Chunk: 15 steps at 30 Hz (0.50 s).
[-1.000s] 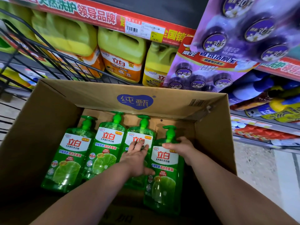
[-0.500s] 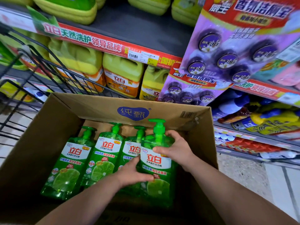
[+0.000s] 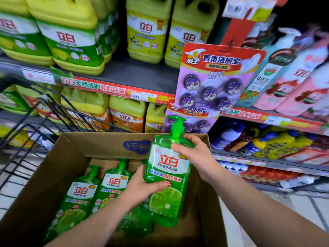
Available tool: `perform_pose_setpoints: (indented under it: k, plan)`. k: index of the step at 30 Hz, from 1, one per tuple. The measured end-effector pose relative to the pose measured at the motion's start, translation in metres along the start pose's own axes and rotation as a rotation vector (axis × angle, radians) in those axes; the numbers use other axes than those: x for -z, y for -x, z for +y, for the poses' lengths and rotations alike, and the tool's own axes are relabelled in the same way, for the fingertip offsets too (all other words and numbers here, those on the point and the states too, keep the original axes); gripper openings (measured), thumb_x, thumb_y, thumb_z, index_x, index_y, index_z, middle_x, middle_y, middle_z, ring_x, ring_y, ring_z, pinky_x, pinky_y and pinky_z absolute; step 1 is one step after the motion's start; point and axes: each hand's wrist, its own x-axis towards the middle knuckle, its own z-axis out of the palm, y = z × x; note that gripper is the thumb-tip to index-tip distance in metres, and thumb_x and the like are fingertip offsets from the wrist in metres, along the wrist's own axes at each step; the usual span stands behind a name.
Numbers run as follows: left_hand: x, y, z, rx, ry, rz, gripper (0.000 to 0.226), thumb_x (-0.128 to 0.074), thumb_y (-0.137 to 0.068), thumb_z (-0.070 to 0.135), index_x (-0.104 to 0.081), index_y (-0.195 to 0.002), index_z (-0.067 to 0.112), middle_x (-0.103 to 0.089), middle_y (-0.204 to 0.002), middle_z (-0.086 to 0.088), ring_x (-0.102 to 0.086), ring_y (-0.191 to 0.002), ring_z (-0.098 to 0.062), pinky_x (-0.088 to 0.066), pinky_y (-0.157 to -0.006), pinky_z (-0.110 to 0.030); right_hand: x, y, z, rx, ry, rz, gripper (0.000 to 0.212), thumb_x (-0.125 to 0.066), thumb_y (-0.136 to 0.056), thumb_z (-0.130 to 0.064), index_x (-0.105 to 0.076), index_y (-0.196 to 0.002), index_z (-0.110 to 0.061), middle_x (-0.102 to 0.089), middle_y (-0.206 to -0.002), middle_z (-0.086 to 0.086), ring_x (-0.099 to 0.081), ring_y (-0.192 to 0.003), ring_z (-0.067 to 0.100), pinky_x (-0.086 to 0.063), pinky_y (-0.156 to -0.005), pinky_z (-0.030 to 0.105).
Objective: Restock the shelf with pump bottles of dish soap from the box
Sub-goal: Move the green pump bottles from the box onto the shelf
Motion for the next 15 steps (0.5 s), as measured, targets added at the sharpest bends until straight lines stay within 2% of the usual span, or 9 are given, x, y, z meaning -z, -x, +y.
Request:
perform_pose_setpoints:
  k: [3, 5, 7, 9, 10, 13, 15]
  plan:
    - [-0.013, 0.008, 0.024, -0.064, 0.0, 0.012, 0.071, -0.087, -0.04, 0.039, -0.051, -0.1, 0.031, -0.07, -0.106, 0.0, -0.067, -0.097, -0.015, -0.053, -0.089, -0.039, 0.018, 0.01, -0.018, 0.065, -0.045, 0.029, 0.043, -0.079, -0.071, -0.009, -0.057, -0.108, -0.014, -0.069, -0.088, -0.004, -0.066, -0.063, 0.003, -0.054, -0.06, 0.015]
    - [-0.028, 0.014, 0.042, -0.119, -0.028, 0.006, 0.08, -0.083, -0.034, 0.048, -0.052, -0.105, 0.028, -0.07, -0.106, 0.002, -0.067, -0.098, -0.015, -0.052, -0.091, -0.041, 0.037, 0.022, -0.028, 0.084, -0.082, 0.057, 0.044, -0.078, -0.072, -0.01, -0.056, -0.11, -0.013, -0.07, -0.096, 0.005, -0.067, -0.071, 0.011, -0.057, -0.068, 0.023]
    - [-0.049, 0.019, 0.055, -0.165, -0.058, 0.002, 0.079, -0.086, -0.038, 0.043, -0.054, -0.107, 0.022, -0.07, -0.104, 0.001, -0.067, -0.093, -0.012, -0.054, -0.087, -0.033, 0.061, 0.037, -0.036, 0.104, -0.097, 0.097, 0.047, -0.079, -0.072, -0.014, -0.055, -0.113, -0.015, -0.069, -0.104, 0.01, -0.066, -0.083, 0.02, -0.055, -0.079, 0.033]
    - [-0.074, 0.024, 0.068, -0.217, -0.104, -0.004, 0.063, -0.09, -0.05, 0.029, -0.053, -0.1, 0.023, -0.069, -0.099, 0.005, -0.063, -0.082, -0.001, -0.051, -0.069, -0.012, 0.088, 0.051, -0.038, 0.127, -0.124, 0.144, 0.047, -0.079, -0.072, -0.016, -0.055, -0.112, -0.016, -0.07, -0.101, 0.007, -0.066, -0.084, 0.02, -0.055, -0.082, 0.035]
    - [-0.088, 0.028, 0.075, -0.25, -0.121, -0.018, 0.058, -0.09, -0.053, 0.026, -0.053, -0.098, 0.023, -0.068, -0.095, 0.008, -0.061, -0.078, 0.004, -0.047, -0.061, -0.006, 0.104, 0.06, -0.038, 0.14, -0.135, 0.172, 0.046, -0.079, -0.072, -0.017, -0.056, -0.112, -0.016, -0.07, -0.098, 0.005, -0.067, -0.083, 0.019, -0.056, -0.082, 0.035]
    - [-0.135, 0.041, 0.092, -0.308, -0.141, -0.069, 0.051, -0.089, -0.057, 0.02, -0.053, -0.094, 0.023, -0.066, -0.084, 0.015, -0.06, -0.065, 0.011, -0.042, -0.052, -0.002, 0.155, 0.091, -0.032, 0.151, -0.179, 0.264, 0.048, -0.08, -0.071, -0.022, -0.056, -0.112, -0.017, -0.07, -0.096, 0.006, -0.068, -0.08, 0.019, -0.056, -0.08, 0.036]
    - [-0.173, 0.056, 0.101, -0.33, -0.122, -0.127, 0.055, -0.091, -0.052, 0.02, -0.054, -0.094, 0.02, -0.069, -0.084, 0.01, -0.065, -0.068, 0.006, -0.051, -0.063, -0.011, 0.192, 0.116, -0.028, 0.177, -0.205, 0.322, 0.047, -0.08, -0.07, -0.022, -0.055, -0.11, -0.017, -0.07, -0.092, 0.003, -0.068, -0.077, 0.016, -0.058, -0.076, 0.034]
